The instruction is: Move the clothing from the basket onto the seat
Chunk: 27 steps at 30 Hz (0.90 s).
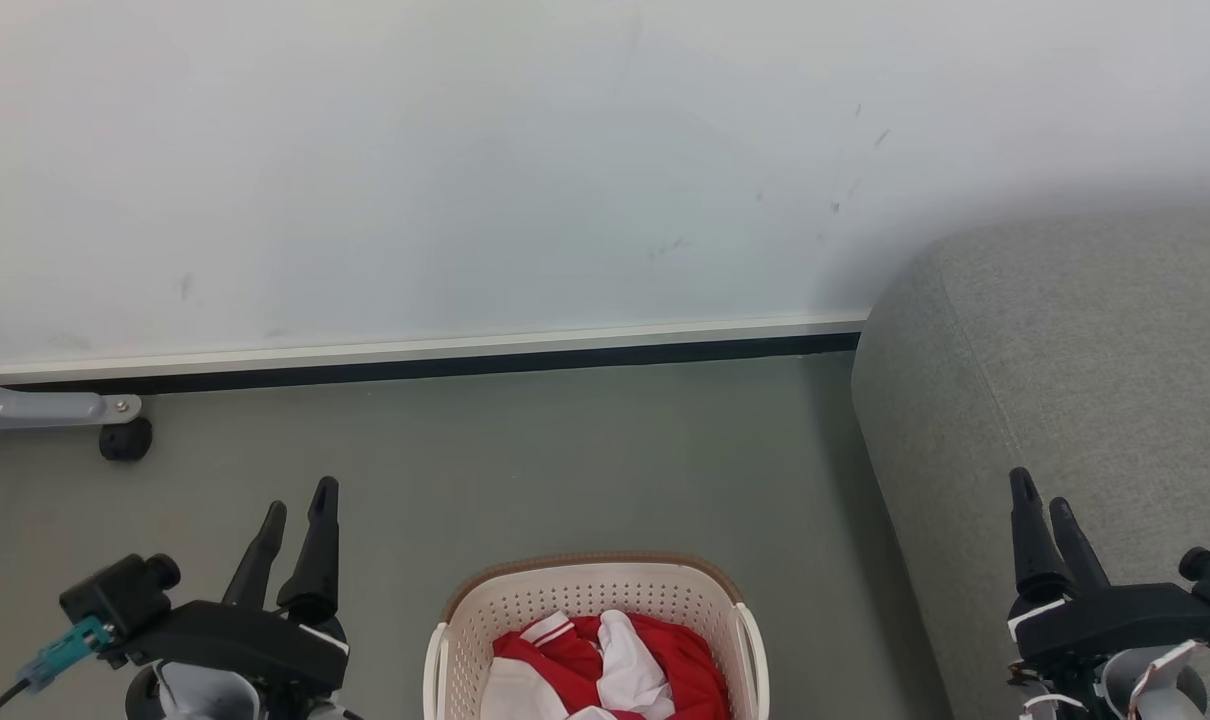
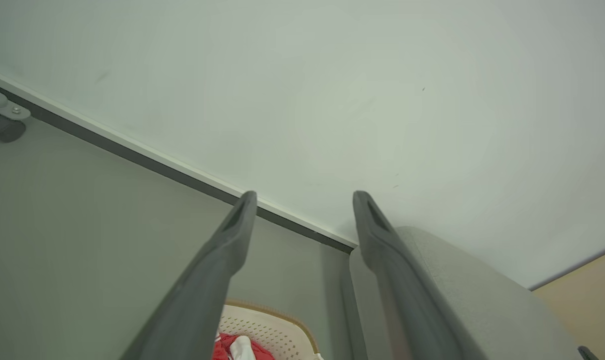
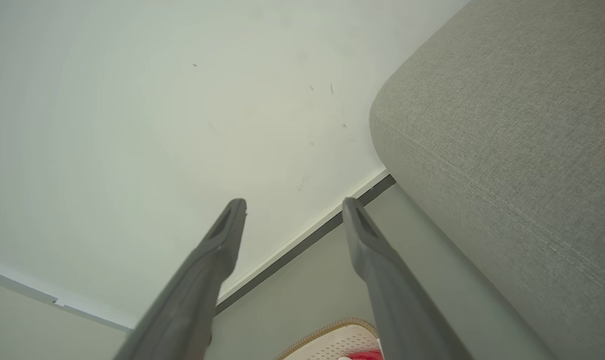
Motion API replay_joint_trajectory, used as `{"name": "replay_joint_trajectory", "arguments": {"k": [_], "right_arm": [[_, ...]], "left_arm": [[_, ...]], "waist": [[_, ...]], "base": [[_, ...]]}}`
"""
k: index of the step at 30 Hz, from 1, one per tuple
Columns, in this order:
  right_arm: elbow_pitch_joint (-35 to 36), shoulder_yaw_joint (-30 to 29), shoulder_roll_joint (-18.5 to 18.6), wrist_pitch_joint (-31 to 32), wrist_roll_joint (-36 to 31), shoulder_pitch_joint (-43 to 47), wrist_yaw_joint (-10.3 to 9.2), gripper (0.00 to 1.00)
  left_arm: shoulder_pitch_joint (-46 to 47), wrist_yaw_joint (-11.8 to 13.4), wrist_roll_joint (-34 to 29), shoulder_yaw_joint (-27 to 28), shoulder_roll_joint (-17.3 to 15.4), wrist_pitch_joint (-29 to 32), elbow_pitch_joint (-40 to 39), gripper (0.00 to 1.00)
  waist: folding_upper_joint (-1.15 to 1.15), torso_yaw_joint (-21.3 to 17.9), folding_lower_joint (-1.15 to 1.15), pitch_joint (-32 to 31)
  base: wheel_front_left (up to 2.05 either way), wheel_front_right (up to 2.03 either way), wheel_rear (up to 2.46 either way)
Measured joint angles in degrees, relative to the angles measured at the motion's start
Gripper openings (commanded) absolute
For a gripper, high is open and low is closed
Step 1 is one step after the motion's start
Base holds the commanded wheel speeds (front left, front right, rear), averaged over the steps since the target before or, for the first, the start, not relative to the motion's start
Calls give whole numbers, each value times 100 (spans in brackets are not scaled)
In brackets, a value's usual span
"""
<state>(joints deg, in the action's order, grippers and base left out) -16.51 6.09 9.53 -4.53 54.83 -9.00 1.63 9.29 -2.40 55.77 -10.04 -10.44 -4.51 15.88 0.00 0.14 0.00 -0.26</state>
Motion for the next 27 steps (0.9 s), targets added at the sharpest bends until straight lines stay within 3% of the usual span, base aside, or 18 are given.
{"name": "replay_joint_trajectory", "arguments": {"k": [27], "right_arm": [[-347, 918, 259, -520, -2465, -233, -525, 100]], "left_arm": [[40, 619, -1959, -447, -226, -580, 77, 100]], "waist": [[0, 16, 0, -58]], "base": [[0, 0, 0]]}}
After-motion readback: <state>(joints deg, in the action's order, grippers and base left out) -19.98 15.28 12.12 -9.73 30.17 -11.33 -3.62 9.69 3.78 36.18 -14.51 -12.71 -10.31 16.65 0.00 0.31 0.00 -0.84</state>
